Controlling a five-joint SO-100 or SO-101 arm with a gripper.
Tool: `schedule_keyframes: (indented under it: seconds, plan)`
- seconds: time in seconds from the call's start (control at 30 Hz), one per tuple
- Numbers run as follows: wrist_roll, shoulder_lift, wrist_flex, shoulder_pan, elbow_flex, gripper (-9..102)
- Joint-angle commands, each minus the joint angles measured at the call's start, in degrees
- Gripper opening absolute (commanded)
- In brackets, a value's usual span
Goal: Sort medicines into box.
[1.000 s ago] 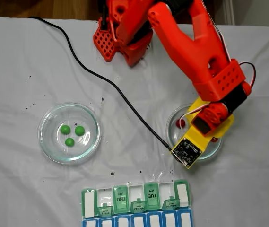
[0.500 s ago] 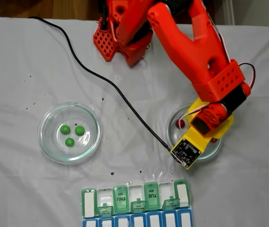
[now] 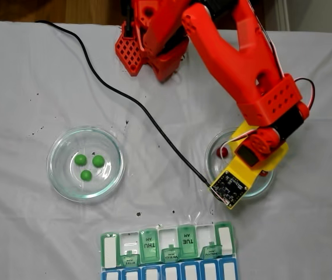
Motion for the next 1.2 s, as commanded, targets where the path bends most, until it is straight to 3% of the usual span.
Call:
schedule_keyframes:
  seconds: [0.0, 0.57, 0.83, 1.17]
  plan:
    - [-0.26, 0.35, -0.88, 0.97, -3.08, 18]
    - [0.35, -0.44, -1.05, 0.97, -2.99, 11]
    - [0.97, -1.14, 0.09, 0.79, -3.69, 0]
    - [0.35, 1.58, 3.43, -0.53, -4.75, 0]
